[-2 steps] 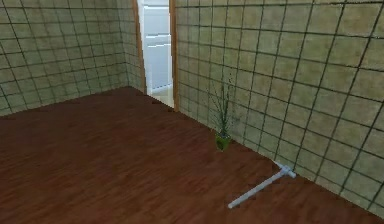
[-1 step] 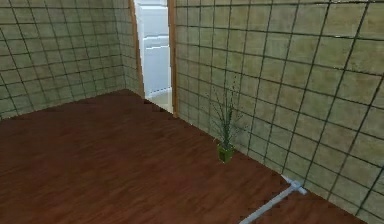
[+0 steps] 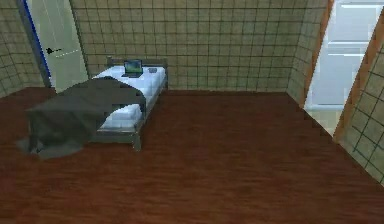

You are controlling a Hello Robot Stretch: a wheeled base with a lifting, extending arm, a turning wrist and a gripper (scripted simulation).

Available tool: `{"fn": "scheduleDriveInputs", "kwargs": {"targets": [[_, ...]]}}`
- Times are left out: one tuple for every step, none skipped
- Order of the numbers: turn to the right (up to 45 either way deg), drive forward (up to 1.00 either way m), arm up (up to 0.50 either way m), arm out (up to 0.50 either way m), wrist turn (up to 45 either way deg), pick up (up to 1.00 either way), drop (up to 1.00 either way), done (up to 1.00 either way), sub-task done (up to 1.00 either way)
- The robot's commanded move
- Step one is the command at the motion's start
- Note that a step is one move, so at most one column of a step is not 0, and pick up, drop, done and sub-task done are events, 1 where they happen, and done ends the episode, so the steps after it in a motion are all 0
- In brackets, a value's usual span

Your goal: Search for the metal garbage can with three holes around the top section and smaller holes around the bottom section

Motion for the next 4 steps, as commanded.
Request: {"fn": "scheduleDriveInputs", "kwargs": {"targets": [[-45.0,0.00,0.00,0.00,0.0,0.00,0.00,0.00,0.00],[-21.0,0.00,0.00,0.00,0.0,0.00,0.00,0.00,0.00],[0.0,0.50,0.00,0.00,0.0,0.00,0.00,0.00,0.00],[45.0,0.00,0.00,0.00,0.0,0.00,0.00,0.00,0.00]]}}
